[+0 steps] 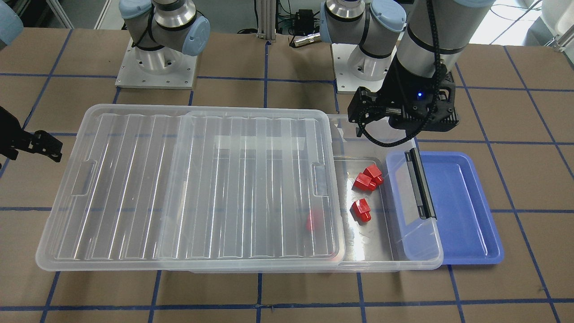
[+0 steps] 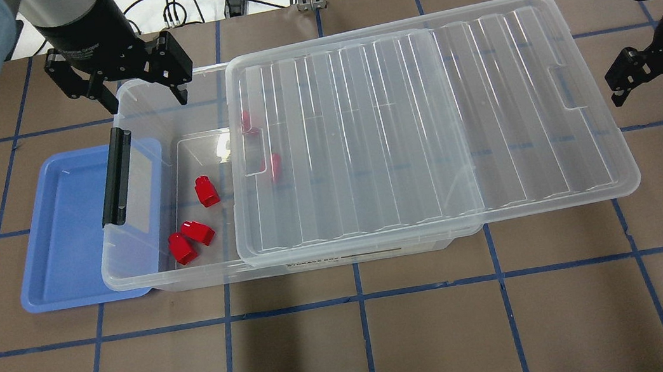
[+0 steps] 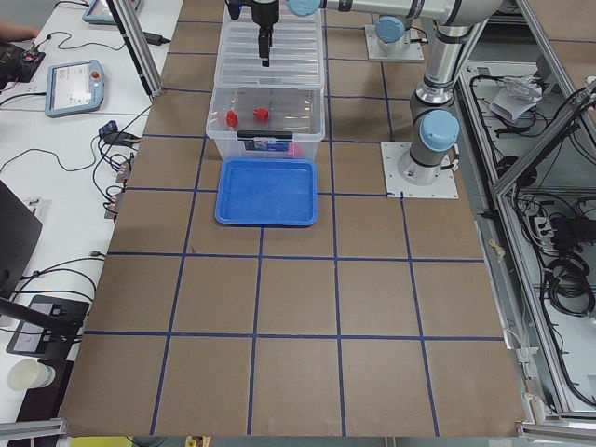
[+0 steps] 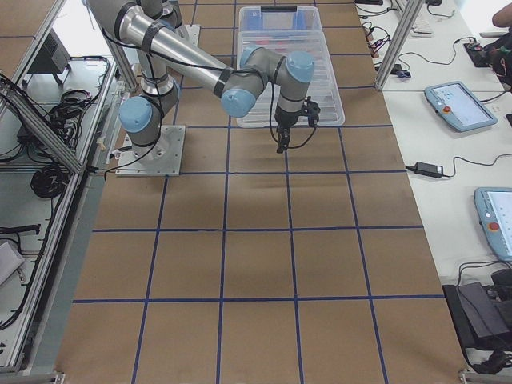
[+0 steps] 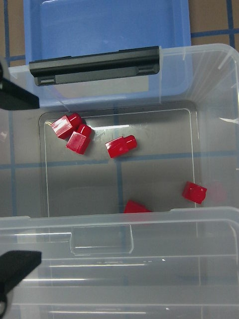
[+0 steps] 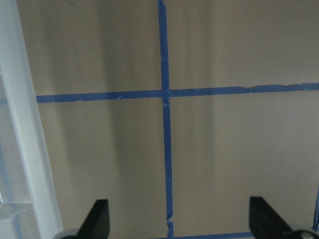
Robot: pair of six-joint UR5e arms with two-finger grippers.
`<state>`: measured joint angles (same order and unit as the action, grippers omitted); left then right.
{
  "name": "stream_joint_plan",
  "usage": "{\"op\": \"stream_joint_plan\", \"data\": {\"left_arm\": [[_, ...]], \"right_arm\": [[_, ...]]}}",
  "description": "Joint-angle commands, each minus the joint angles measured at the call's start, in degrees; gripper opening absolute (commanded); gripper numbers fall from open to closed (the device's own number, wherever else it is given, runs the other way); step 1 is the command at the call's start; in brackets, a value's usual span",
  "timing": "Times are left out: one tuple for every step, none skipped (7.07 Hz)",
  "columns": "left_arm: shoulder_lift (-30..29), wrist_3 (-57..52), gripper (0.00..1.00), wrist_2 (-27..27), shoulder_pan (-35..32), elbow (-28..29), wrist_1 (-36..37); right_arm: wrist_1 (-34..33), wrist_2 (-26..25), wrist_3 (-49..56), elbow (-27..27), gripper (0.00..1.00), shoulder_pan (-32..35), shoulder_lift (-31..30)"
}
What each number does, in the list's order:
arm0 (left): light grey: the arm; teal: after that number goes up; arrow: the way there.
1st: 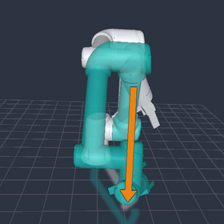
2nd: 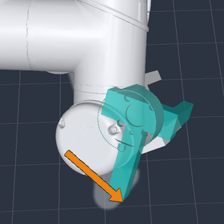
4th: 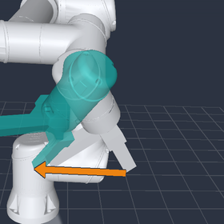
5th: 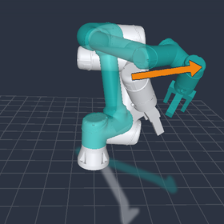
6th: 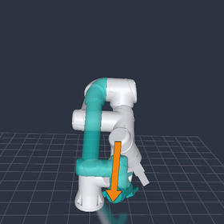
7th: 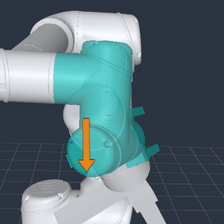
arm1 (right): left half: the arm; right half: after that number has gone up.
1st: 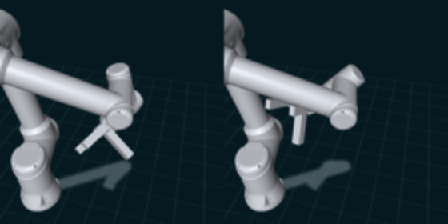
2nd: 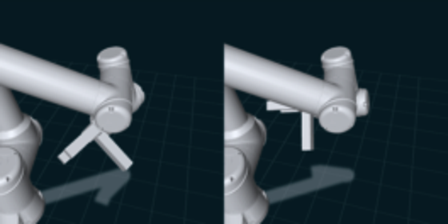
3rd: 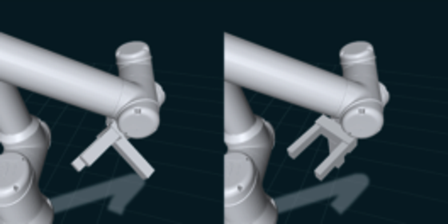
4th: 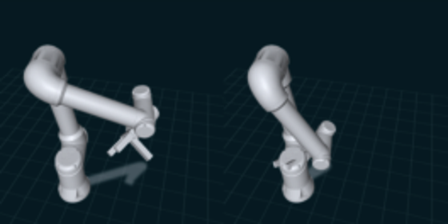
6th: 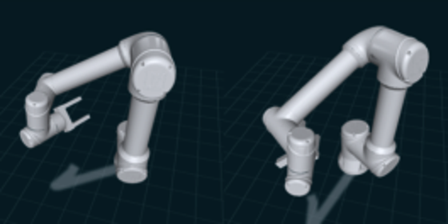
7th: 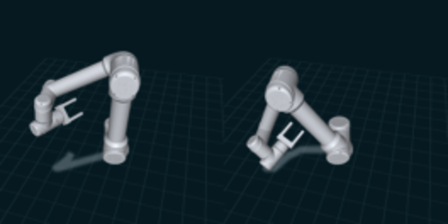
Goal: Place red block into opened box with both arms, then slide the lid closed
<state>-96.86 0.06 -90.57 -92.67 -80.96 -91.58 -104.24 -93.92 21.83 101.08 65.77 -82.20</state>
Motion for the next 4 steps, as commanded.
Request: {"op": "stream_joint_plan", "data": {"left_arm": [[0.1, 0.0, 1.0, -0.1, -0.1, 0.0, 0.0], [0.3, -0.2, 1.0, -0.1, -0.1, 0.1, -0.2], [0.3, -0.2, 1.0, -0.1, -0.1, 0.2, -0.2], [0.2, -0.3, 1.0, -0.1, 0.1, 0.1, 0.0]], "right_arm": [[-1.3, 0.1, -2.0, 1.4, 1.0, 3.3, 0.1], [-2.0, 0.2, -3.0, 1.5, 1.0, 5.1, 0.6], [-2.0, 0.2, -7.5, 1.4, 1.0, 7.9, 0.6], [-1.9, 0.3, -9.4, 0.9, 1.0, 11.6, 0.3]]}}
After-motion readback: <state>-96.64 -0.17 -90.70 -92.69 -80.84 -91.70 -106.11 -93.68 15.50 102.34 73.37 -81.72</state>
